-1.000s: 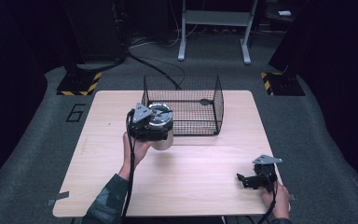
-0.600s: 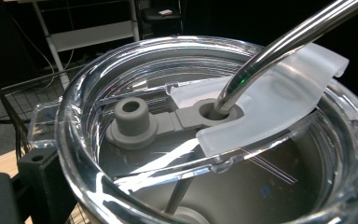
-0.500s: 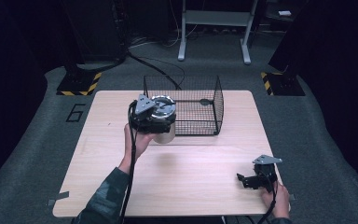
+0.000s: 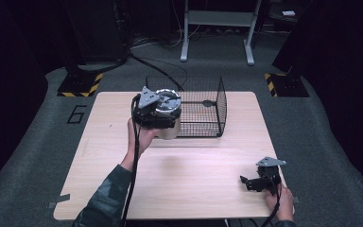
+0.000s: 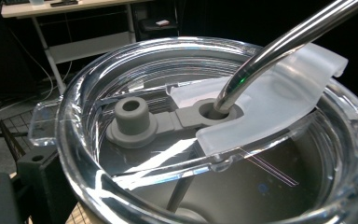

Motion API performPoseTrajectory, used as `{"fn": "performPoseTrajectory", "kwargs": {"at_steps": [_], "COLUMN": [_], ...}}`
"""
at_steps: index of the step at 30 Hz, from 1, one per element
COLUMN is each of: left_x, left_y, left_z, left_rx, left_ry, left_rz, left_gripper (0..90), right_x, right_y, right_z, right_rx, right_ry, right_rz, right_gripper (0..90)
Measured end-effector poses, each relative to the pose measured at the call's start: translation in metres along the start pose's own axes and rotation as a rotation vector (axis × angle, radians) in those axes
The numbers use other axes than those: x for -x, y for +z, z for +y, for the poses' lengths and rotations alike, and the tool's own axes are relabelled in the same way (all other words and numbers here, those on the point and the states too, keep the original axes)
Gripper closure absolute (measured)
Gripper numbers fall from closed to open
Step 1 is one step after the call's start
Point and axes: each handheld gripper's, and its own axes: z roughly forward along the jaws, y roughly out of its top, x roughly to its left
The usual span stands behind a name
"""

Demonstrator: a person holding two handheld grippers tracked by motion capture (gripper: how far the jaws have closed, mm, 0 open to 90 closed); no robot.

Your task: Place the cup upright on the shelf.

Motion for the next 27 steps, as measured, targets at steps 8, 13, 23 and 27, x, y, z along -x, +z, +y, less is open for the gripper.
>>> {"fn": "performPoseTrajectory", "kwargs": {"at_steps": [8, 13, 23, 27], "left_x": [-0.002, -0.004, -0.005, -0.006], "left_y": [0.003, 0.007, 0.022, 0.030], "left_z": [0.013, 0.021, 0.035, 0.039], "left_rx": [0.004, 0.003, 0.001, -0.005], "left_ry": [0.006, 0.012, 0.019, 0.023], "left_rz": [0.003, 0.007, 0.013, 0.018], "left_gripper": [3.5, 3.5, 3.5, 3.5], "right_x": [0.000, 0.000, 0.000, 0.000], "right_y": [0.000, 0.000, 0.000, 0.000], "right_z": [0.000, 0.000, 0.000, 0.000], "right_rx": [0.000, 0.000, 0.000, 0.000], "right_ry": [0.000, 0.000, 0.000, 0.000], "right_rz": [0.000, 0.000, 0.001, 0.000], "right_gripper": [0.0, 0.0, 0.0, 0.0]}}
